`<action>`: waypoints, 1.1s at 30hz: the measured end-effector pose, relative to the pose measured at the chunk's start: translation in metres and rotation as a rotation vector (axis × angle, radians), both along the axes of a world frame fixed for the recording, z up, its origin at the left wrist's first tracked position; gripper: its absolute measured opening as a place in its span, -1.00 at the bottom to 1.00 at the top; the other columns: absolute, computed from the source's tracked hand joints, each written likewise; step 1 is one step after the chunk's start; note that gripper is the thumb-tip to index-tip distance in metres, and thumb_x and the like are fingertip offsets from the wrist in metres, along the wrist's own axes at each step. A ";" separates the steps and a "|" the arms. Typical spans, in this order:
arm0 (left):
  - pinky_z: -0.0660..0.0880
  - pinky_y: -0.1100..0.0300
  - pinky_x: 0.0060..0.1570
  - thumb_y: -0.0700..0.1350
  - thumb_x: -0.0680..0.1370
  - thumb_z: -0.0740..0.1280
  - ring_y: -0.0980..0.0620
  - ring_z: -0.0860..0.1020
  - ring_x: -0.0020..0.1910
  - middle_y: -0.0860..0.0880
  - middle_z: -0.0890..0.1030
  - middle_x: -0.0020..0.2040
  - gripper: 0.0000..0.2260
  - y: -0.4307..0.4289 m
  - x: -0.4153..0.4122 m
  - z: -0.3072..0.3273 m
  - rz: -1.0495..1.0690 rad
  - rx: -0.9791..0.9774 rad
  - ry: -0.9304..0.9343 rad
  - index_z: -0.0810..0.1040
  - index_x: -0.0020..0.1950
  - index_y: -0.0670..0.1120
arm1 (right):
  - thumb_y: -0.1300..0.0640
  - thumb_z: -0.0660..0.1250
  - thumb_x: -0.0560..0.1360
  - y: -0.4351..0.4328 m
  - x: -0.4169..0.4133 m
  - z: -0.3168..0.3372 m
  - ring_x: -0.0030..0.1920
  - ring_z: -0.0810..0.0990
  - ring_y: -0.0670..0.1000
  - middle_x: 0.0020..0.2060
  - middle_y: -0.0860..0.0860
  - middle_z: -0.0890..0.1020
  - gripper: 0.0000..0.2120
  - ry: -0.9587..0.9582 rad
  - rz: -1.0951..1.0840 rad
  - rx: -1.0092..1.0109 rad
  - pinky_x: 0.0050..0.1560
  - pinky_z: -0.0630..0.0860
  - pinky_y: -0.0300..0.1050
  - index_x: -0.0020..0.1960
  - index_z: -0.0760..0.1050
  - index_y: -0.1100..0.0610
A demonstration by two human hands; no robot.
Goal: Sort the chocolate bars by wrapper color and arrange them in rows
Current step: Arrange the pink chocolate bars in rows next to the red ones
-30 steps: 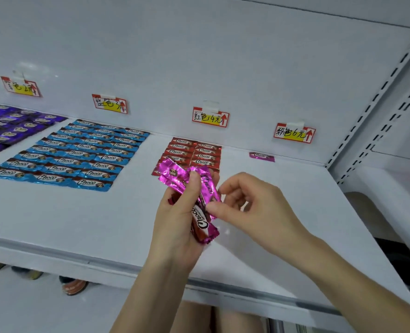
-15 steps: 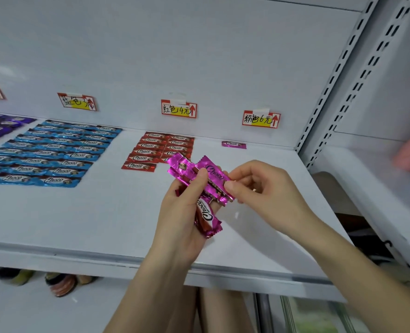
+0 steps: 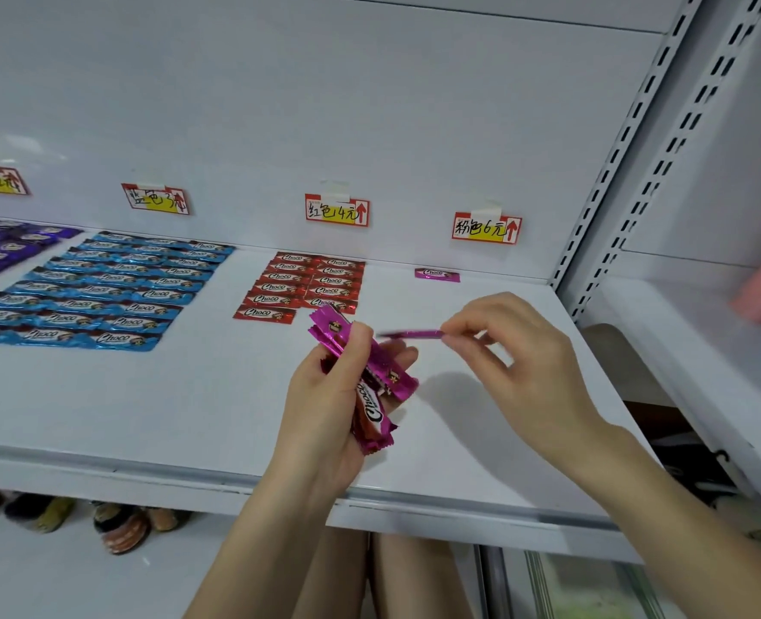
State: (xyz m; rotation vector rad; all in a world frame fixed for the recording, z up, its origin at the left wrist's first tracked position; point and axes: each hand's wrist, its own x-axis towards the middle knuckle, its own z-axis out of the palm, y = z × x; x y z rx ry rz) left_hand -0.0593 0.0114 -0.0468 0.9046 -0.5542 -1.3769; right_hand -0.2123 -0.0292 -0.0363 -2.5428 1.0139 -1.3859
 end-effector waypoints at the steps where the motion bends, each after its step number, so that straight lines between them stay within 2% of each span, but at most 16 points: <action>1: 0.59 0.00 -0.14 -0.07 0.54 0.27 0.00 0.68 -0.24 -0.13 0.70 -0.19 -0.82 0.001 0.002 0.000 -0.018 0.002 -0.001 0.53 -0.04 -0.18 | 0.21 0.28 0.50 -0.002 -0.002 -0.004 -0.15 0.50 -0.03 -0.21 0.02 0.60 -0.86 0.095 0.009 -0.120 -0.11 0.45 -0.17 -0.15 0.58 0.24; 3: 0.61 0.08 -0.26 -0.14 0.51 0.32 -0.02 0.65 -0.32 -0.15 0.68 -0.20 -0.87 0.002 0.004 0.000 -0.018 0.008 -0.008 0.54 -0.04 -0.20 | 0.20 0.27 0.50 -0.004 -0.005 -0.011 -0.12 0.50 0.03 -0.18 0.09 0.61 -0.82 0.171 0.051 -0.214 -0.10 0.46 -0.12 -0.14 0.60 0.27; 5: 0.58 0.15 -0.38 -0.24 0.48 0.35 -0.02 0.62 -0.40 -0.15 0.66 -0.24 -0.92 0.003 0.006 -0.001 0.025 0.012 -0.007 0.54 -0.04 -0.21 | 0.17 0.31 0.48 -0.001 -0.006 -0.014 -0.05 0.52 -0.01 -0.09 0.03 0.60 -0.86 0.097 0.075 -0.139 0.00 0.45 -0.22 -0.11 0.61 0.21; 7: 0.55 0.20 -0.45 -0.29 0.48 0.35 0.01 0.61 -0.44 -0.11 0.66 -0.30 -0.92 0.004 0.006 -0.001 0.058 0.002 -0.008 0.53 -0.04 -0.20 | 0.09 0.37 0.44 0.009 -0.003 -0.009 0.03 0.53 -0.15 -0.03 -0.11 0.57 -0.88 -0.090 0.060 0.104 0.06 0.42 -0.35 -0.03 0.57 0.06; 8: 0.55 0.21 -0.47 -0.29 0.48 0.34 0.01 0.61 -0.45 -0.09 0.67 -0.31 -0.92 0.004 0.006 0.000 0.071 -0.009 -0.007 0.53 -0.04 -0.20 | 0.05 0.42 0.40 0.013 -0.001 -0.006 0.02 0.54 -0.19 -0.04 -0.13 0.58 -0.83 -0.200 0.042 0.268 0.02 0.44 -0.37 -0.02 0.54 -0.01; 11: 0.55 0.22 -0.44 -0.30 0.48 0.33 0.02 0.62 -0.43 -0.06 0.67 -0.32 -0.94 0.007 0.003 -0.001 0.097 -0.044 -0.001 0.54 -0.08 -0.18 | 0.07 0.42 0.27 0.018 0.004 0.000 -0.19 0.60 -0.20 -0.23 -0.12 0.65 -0.74 -0.486 0.097 0.721 -0.19 0.50 -0.37 -0.05 0.54 0.02; 13: 0.57 0.24 -0.41 -0.29 0.47 0.35 0.03 0.63 -0.40 -0.06 0.68 -0.29 -0.91 0.008 0.001 -0.001 0.099 -0.052 -0.030 0.55 -0.03 -0.19 | 0.15 0.40 0.33 0.017 0.007 0.000 -0.28 0.61 -0.15 -0.31 -0.10 0.66 -0.83 -0.532 0.137 0.828 -0.26 0.51 -0.34 -0.08 0.55 0.07; 15: 0.55 0.27 -0.42 -0.27 0.47 0.36 0.06 0.63 -0.40 -0.01 0.67 -0.30 -0.88 0.009 0.000 -0.004 0.094 -0.051 -0.102 0.54 -0.01 -0.16 | 0.27 0.38 0.40 0.015 0.007 -0.002 -0.31 0.60 -0.12 -0.33 -0.08 0.66 -0.85 -0.546 0.128 0.846 -0.27 0.52 -0.29 -0.07 0.55 0.07; 17: 0.53 0.30 -0.44 -0.27 0.48 0.36 0.09 0.62 -0.42 0.03 0.65 -0.36 -0.90 0.010 0.000 -0.006 0.093 -0.051 -0.173 0.53 -0.05 -0.12 | 0.29 0.39 0.41 0.012 0.005 -0.005 -0.23 0.61 -0.12 -0.26 -0.09 0.66 -0.79 -0.490 0.118 0.793 -0.22 0.53 -0.27 -0.05 0.53 0.01; 19: 0.52 0.30 -0.45 -0.28 0.48 0.37 0.07 0.62 -0.43 0.02 0.64 -0.37 -0.91 0.010 0.001 -0.008 0.087 -0.044 -0.199 0.53 -0.07 -0.13 | 0.19 0.44 0.39 0.011 0.000 -0.007 -0.08 0.59 -0.16 -0.10 -0.16 0.63 -0.80 -0.292 0.093 0.610 -0.09 0.50 -0.28 -0.08 0.54 -0.07; 20: 0.51 0.29 -0.45 -0.28 0.48 0.37 0.07 0.61 -0.42 0.01 0.63 -0.38 -0.92 0.010 0.001 -0.009 0.083 -0.037 -0.201 0.53 -0.07 -0.15 | 0.10 0.45 0.37 0.011 -0.002 -0.008 -0.03 0.58 -0.17 -0.05 -0.18 0.61 -0.87 -0.190 0.103 0.516 -0.04 0.47 -0.32 -0.12 0.56 -0.07; 22: 0.51 0.30 -0.46 -0.29 0.48 0.37 0.08 0.61 -0.42 -0.02 0.62 -0.37 -0.93 0.007 0.002 -0.010 0.079 -0.020 -0.197 0.54 -0.08 -0.16 | 0.00 0.39 0.36 0.010 -0.005 -0.011 -0.02 0.57 -0.18 -0.04 -0.16 0.60 -0.88 -0.045 0.146 0.396 0.01 0.42 -0.39 -0.11 0.58 -0.04; 25: 0.52 0.29 -0.44 -0.28 0.48 0.38 0.08 0.62 -0.39 -0.06 0.63 -0.30 -0.93 -0.002 0.001 -0.012 0.068 0.012 -0.205 0.55 -0.08 -0.15 | -0.02 0.36 0.37 0.002 -0.012 -0.013 -0.04 0.56 -0.21 -0.09 -0.20 0.61 -0.80 0.073 0.176 0.336 0.04 0.43 -0.38 -0.02 0.58 -0.02; 27: 0.55 0.27 -0.40 -0.25 0.48 0.39 0.07 0.64 -0.36 -0.05 0.65 -0.29 -0.93 -0.010 0.000 -0.013 0.051 0.026 -0.231 0.55 -0.07 -0.13 | -0.02 0.37 0.38 -0.003 -0.015 -0.013 -0.03 0.56 -0.21 -0.09 -0.23 0.60 -0.80 0.120 0.168 0.317 0.05 0.44 -0.36 -0.03 0.61 0.00; 30: 0.59 0.22 -0.36 -0.21 0.48 0.39 0.06 0.64 -0.36 -0.06 0.66 -0.28 -0.94 -0.022 -0.004 -0.013 0.017 0.044 -0.251 0.56 -0.07 -0.12 | 0.08 0.43 0.37 -0.014 -0.020 -0.011 -0.07 0.56 -0.22 -0.12 -0.16 0.61 -0.82 0.151 0.119 0.277 0.02 0.45 -0.36 -0.05 0.65 0.11; 33: 0.61 0.09 -0.26 -0.17 0.52 0.35 0.02 0.67 -0.29 -0.10 0.68 -0.24 -0.93 -0.038 -0.009 -0.007 -0.031 0.067 -0.190 0.54 -0.04 -0.15 | 0.23 0.44 0.38 -0.047 -0.031 -0.008 -0.10 0.54 -0.20 -0.16 -0.11 0.61 -0.91 0.076 -0.013 0.334 -0.02 0.39 -0.45 -0.11 0.64 0.14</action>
